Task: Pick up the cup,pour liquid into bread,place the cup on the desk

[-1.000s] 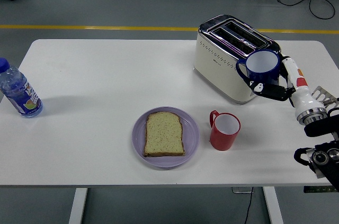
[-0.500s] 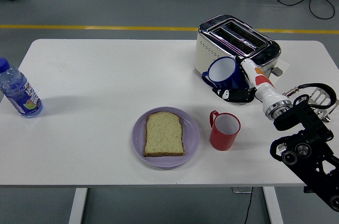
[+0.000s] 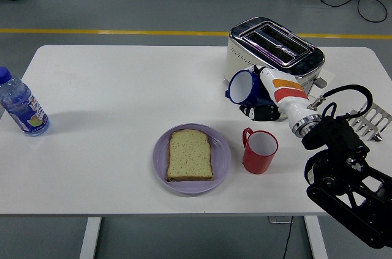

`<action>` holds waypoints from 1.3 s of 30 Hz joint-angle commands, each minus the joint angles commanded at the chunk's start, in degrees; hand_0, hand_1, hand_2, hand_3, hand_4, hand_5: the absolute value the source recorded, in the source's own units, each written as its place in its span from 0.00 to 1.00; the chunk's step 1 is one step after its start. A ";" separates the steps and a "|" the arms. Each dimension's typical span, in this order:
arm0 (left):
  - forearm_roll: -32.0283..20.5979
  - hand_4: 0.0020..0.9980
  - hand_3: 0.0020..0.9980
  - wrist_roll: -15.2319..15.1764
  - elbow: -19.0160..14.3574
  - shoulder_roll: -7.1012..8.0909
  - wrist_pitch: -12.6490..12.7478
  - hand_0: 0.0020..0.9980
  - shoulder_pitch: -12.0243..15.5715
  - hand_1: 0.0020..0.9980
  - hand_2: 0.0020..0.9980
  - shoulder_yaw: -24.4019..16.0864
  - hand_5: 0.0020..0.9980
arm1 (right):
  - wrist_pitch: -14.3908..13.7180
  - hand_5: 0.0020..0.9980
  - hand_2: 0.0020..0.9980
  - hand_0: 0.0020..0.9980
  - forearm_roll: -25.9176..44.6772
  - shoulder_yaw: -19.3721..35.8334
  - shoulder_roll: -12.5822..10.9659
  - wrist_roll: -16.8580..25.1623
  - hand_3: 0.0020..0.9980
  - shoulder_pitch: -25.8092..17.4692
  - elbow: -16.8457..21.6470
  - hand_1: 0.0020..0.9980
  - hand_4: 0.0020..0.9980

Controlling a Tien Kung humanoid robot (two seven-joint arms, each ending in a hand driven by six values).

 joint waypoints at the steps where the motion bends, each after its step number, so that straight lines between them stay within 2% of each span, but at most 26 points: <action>1: 0.00 0.32 0.55 0.00 0.00 0.00 0.00 0.64 0.04 0.65 0.66 0.04 0.84 | -0.01 0.00 0.44 0.40 -0.43 -0.44 0.00 0.01 0.50 0.22 0.01 0.25 0.84; 8: -0.23 0.32 0.55 0.00 0.04 0.00 0.01 0.64 0.37 0.65 0.66 0.41 0.85 | -0.73 0.00 0.44 0.40 -3.75 -4.21 0.05 -0.22 0.50 2.32 0.06 0.25 0.84; 16: -0.55 0.32 0.55 0.01 0.06 0.00 -0.01 0.64 0.95 0.65 0.66 0.87 0.85 | 0.16 0.00 0.43 0.40 -11.15 -12.84 0.27 -2.87 0.50 8.05 -1.89 0.25 0.81; 22: -0.86 0.32 0.55 0.02 0.04 0.00 -0.03 0.63 1.10 0.65 0.66 1.24 0.85 | 1.91 0.00 0.43 0.40 -13.02 -20.67 0.07 -4.80 0.50 14.08 -3.03 0.25 0.80; 26: -0.99 0.32 0.55 0.03 0.03 0.00 -0.04 0.63 1.17 0.65 0.66 1.19 0.85 | 3.94 0.00 0.43 0.40 -13.75 -23.31 -0.22 -5.71 0.50 17.29 -2.94 0.25 0.80; 39: -1.05 0.32 0.55 0.02 -0.04 0.00 -0.02 0.64 0.74 0.65 0.66 0.67 0.84 | 7.30 0.00 0.43 0.41 -13.66 -30.09 -1.33 -5.03 0.51 24.74 -3.54 0.26 0.78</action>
